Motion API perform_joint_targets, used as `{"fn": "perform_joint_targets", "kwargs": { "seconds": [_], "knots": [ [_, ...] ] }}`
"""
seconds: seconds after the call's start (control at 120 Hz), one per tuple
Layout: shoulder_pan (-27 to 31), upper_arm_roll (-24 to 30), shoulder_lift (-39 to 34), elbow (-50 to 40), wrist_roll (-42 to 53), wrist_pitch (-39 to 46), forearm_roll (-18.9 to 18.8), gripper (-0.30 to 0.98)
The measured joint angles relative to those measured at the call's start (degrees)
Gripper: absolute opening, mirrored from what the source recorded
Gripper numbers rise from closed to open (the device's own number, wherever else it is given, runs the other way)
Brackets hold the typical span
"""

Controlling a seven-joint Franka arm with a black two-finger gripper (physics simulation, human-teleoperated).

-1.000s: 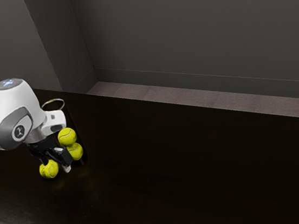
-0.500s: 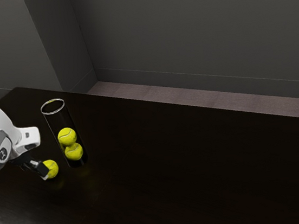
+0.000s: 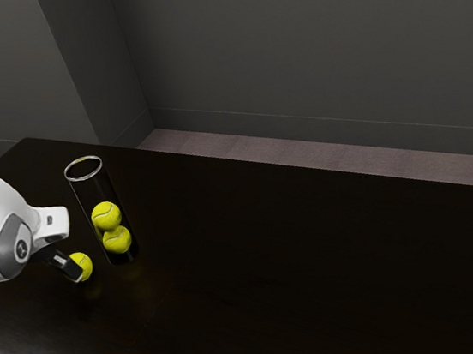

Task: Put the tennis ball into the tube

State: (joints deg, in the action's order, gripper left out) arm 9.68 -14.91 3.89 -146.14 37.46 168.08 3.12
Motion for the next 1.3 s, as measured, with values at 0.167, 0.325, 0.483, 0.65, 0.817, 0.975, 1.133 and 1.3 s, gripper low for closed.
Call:
{"fn": "perform_joint_targets", "kwargs": {
  "seconds": [0.167,0.325,0.483,0.65,0.817,0.975,1.133,1.3],
  "knots": [
    [-0.2,0.9,2.1,1.7,2.4,0.8,2.7,0.69],
    [0.0,1.0,3.9,2.7,4.1,1.1,3.7,0.69],
    [0.0,1.2,5.3,3.1,5.4,1.5,4.9,0.69],
    [-0.1,2.1,6.4,4.3,6.5,2.0,5.5,0.67],
    [0.0,2.2,7.3,5.3,7.3,2.2,6.2,0.61],
    [0.0,2.2,7.8,5.6,7.9,2.3,6.7,0.48],
    [-0.1,2.2,8.2,5.7,8.3,2.4,7.3,0.42],
    [-0.1,2.2,7.4,5.5,8.7,2.4,7.7,0.37]
  ]
}}
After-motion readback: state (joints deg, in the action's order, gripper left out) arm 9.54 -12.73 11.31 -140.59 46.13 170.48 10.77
